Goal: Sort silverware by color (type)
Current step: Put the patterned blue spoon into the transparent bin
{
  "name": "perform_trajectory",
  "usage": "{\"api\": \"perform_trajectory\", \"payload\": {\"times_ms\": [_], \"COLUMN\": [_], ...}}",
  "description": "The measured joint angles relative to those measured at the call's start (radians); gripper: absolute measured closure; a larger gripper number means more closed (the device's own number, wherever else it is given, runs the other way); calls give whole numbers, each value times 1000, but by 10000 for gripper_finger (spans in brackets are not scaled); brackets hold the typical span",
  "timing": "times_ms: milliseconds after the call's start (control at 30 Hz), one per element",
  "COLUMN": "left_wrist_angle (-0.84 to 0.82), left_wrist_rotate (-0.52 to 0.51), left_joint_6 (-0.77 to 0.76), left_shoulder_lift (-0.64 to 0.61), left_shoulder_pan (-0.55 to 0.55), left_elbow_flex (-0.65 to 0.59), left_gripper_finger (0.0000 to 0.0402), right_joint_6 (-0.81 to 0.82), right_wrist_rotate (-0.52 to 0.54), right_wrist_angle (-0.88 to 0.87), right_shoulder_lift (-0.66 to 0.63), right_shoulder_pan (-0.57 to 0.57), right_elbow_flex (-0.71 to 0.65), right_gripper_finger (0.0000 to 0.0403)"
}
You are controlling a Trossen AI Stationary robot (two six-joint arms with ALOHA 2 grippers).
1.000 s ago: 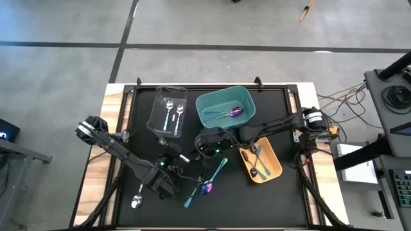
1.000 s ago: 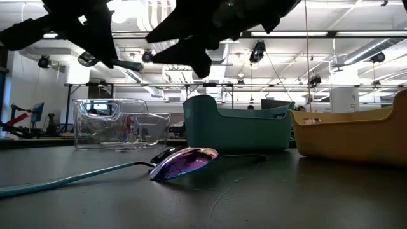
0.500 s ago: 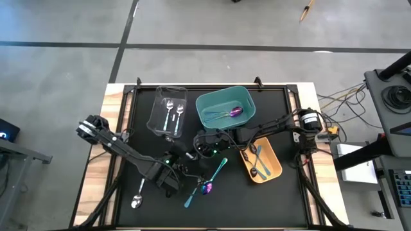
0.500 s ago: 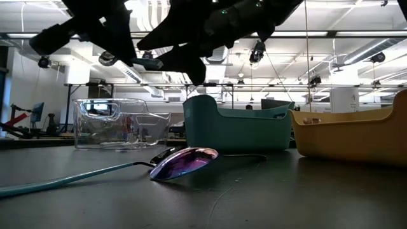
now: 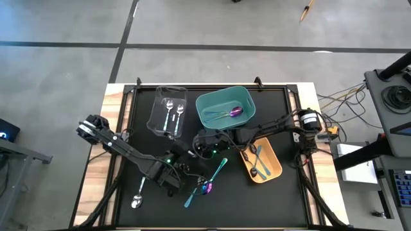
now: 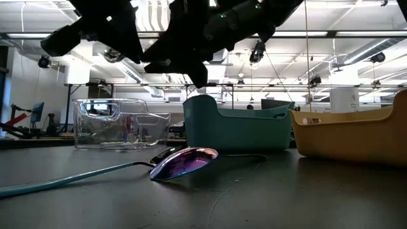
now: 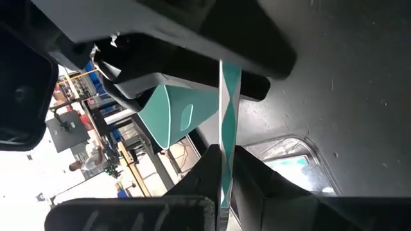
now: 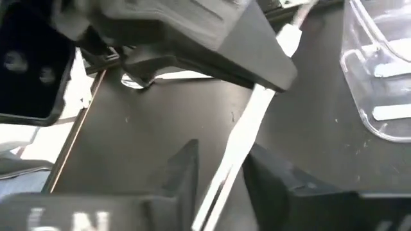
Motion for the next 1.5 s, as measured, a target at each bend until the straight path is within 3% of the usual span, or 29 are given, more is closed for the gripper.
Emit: {"api": "perform_trajectory", "payload": {"times_ms": [167, 300, 533, 967, 1233, 1500], "left_wrist_angle": [-4, 5, 10, 131, 327, 650], "left_wrist_rotate": [1, -9, 0, -3, -20, -107], "left_joint_6": [-2, -34, -75, -145, -147, -161], "left_shoulder_lift": [-2, -2, -60, -427, -642, -805], "left_shoulder_pan": [-3, -2, 0, -1, -1, -1], "left_elbow_flex": [0, 0, 0, -24, -158, -332], "left_gripper_finger": [391, 374, 310, 240, 238, 238], "right_joint_6": [8, 14, 18, -43, -65, -49], "right_wrist_rotate": [19, 11, -11, 0, 14, 51], "right_wrist_angle": [-18, -20, -37, -123, -102, 143], "right_shoulder_lift": [2, 2, -16, -119, -126, -132], "right_shoulder_pan": [-4, -7, -8, -18, -19, -22], "right_elbow_flex": [-4, -4, 0, 0, -7, -116], "right_gripper_finger": [378, 378, 379, 379, 379, 379]}}
